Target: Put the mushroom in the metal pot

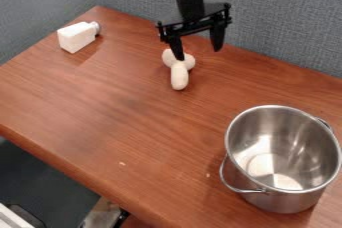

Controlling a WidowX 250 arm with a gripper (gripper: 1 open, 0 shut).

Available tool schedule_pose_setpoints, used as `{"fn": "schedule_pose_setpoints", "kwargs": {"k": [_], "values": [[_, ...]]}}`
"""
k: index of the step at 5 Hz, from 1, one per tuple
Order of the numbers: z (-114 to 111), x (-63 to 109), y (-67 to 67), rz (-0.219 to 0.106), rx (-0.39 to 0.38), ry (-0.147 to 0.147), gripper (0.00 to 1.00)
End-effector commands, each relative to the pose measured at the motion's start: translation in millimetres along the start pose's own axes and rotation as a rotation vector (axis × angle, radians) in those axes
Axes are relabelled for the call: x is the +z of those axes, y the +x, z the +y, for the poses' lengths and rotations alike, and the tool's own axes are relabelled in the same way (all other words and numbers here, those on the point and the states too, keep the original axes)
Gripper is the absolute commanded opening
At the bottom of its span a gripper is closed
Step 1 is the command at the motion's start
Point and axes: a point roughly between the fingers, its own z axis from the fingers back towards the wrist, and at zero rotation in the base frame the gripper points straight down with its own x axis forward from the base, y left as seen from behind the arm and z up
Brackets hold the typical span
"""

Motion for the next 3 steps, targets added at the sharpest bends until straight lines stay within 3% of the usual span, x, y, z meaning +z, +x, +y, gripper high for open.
{"fn": "schedule_pose_setpoints", "kwargs": {"k": [1, 2, 3], "values": [[-8, 5.0, 24.6, -0.072, -0.037, -0.022, 1.0], [8, 5.0, 22.8, -0.09, -0.032, -0.005, 0.0], [24, 6.1, 21.4, -0.096, -0.036, -0.004, 1.0]]}}
